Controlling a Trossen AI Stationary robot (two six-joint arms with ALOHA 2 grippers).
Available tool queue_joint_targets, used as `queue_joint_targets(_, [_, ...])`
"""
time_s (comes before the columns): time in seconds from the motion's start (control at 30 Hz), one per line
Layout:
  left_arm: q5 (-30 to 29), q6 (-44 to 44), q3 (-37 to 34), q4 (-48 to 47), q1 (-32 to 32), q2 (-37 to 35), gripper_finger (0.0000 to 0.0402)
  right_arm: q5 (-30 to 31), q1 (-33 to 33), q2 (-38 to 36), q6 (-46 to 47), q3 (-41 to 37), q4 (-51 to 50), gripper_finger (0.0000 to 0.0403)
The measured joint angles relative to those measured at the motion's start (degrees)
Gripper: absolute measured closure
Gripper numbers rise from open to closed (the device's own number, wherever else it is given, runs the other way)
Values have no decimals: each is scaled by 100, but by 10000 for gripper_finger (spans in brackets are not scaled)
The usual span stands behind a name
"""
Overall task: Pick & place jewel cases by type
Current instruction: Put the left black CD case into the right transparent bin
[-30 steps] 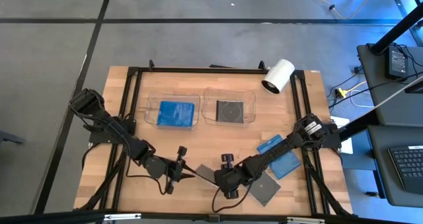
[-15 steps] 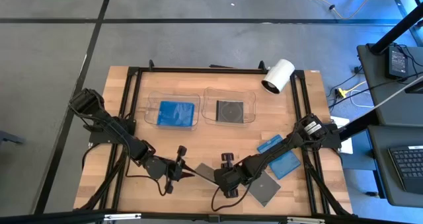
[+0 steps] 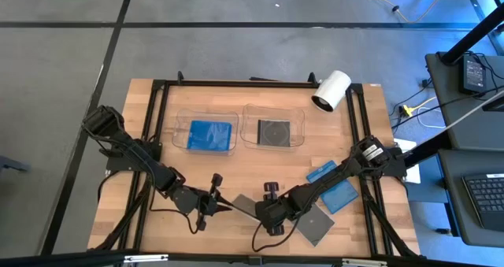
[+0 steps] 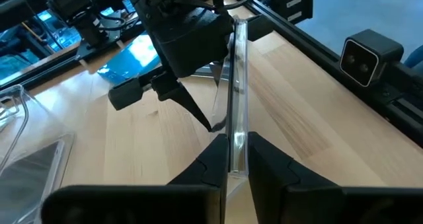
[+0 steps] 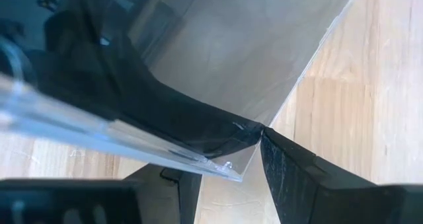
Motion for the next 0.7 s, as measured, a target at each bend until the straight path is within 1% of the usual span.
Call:
queue_joint_targets(0.23, [-40,-13,-9,-6,11,7,366,547,196,-278,-165,30,-238,253])
queue_joint_targets(0.33, [-55,-20,-9,7,11,7,366,547,233,-407,-89,33,-398,253])
queue_joint_targets(0.4, [-68,-15,-9,-3,14,7,369,442,246,-497,33,33,-582,253])
queue_joint_targets(0.6, [-62,-13,-9,-4,14,-30,367,385,349,-839,573,33,-1198,253])
queue_joint_targets(0.7, [-24,-13,-11,-13,11,-149,369,638,441,-1051,783,33,-1555,253])
